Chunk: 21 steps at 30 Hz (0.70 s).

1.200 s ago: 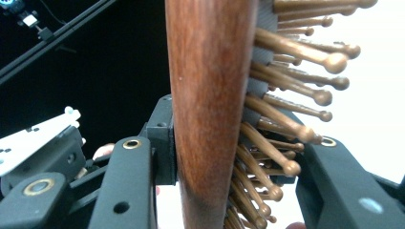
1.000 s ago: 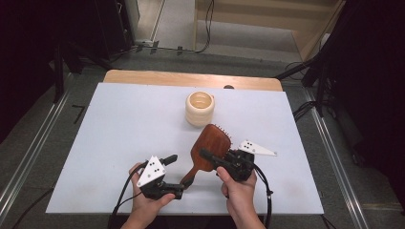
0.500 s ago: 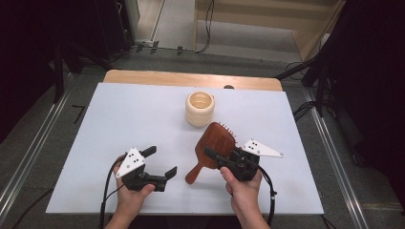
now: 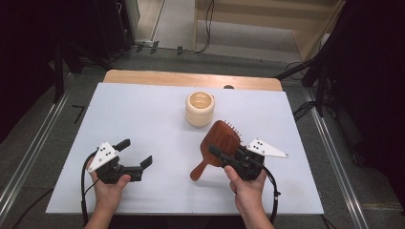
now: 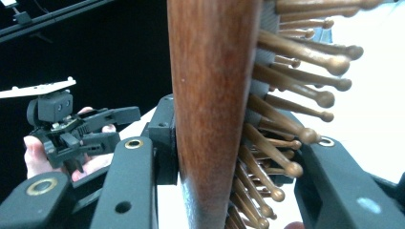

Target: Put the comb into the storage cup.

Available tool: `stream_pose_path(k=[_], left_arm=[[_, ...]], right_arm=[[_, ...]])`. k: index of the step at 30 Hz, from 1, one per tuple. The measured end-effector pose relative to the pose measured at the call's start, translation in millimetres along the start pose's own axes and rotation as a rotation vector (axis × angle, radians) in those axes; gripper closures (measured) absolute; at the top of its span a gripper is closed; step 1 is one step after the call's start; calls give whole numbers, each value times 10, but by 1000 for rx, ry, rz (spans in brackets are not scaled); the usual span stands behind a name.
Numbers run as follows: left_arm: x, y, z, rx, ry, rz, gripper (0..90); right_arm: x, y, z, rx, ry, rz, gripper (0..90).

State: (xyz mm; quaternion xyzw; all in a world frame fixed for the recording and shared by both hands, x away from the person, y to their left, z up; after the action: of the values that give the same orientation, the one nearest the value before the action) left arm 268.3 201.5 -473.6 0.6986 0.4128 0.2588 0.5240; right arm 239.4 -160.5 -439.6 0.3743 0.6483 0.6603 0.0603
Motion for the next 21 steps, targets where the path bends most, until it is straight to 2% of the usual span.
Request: stream_pose_path(k=[10, 16, 21], left_arm=[[256, -13, -143, -33, 66, 20, 0], [363, -56, -168, -10, 86, 26, 0], [431, -110, -202, -5, 106, 11, 0]], right_arm=[[-32, 59, -84, -11, -20, -23, 544], [-88, 94, -159, -26, -38, -20, 544], [-141, 116, -213, -27, -64, -32, 544]])
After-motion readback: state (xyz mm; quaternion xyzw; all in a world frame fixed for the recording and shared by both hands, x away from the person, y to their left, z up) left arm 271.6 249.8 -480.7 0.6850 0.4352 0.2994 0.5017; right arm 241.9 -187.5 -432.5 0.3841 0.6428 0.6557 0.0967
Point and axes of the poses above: each handheld gripper's, and its own axes: z roughly forward along the jaws, y roughly out of its top, x roughly to its left, the point moved 2 cm from there along z, roughly forward along the jaws, and after that the axes turned 9 degrees about y, right-handed, at the moved point
